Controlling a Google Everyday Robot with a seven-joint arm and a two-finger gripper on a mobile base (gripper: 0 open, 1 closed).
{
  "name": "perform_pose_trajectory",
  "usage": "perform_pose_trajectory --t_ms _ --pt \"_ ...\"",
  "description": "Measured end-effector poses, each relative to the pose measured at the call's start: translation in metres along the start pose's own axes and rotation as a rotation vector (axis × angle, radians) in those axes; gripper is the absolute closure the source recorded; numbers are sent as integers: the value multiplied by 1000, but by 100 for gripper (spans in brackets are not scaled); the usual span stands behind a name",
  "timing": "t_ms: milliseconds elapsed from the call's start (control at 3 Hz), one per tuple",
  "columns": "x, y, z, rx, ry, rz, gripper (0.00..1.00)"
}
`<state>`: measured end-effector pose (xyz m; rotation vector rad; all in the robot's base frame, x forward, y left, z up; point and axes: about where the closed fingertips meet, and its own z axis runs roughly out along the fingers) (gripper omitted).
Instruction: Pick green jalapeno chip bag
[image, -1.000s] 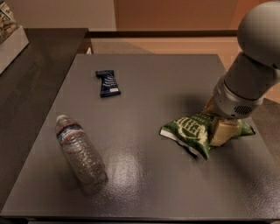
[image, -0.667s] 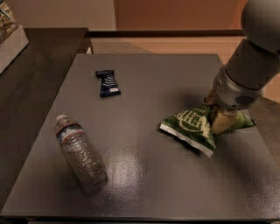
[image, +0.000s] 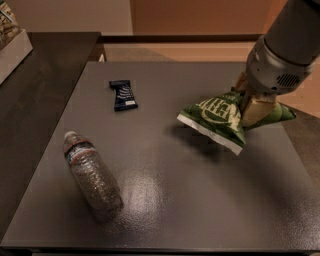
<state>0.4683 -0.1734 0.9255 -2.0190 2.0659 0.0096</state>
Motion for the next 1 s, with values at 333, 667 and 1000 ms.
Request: perform_pose_trajectory --t_ms 333,667,1000 --pt "-10 -12 -23 26 -21 -42 100" --pt "-27 -27 -60 80 -78 -117 100" --pt "-29 -30 -61 92 -82 -118 100"
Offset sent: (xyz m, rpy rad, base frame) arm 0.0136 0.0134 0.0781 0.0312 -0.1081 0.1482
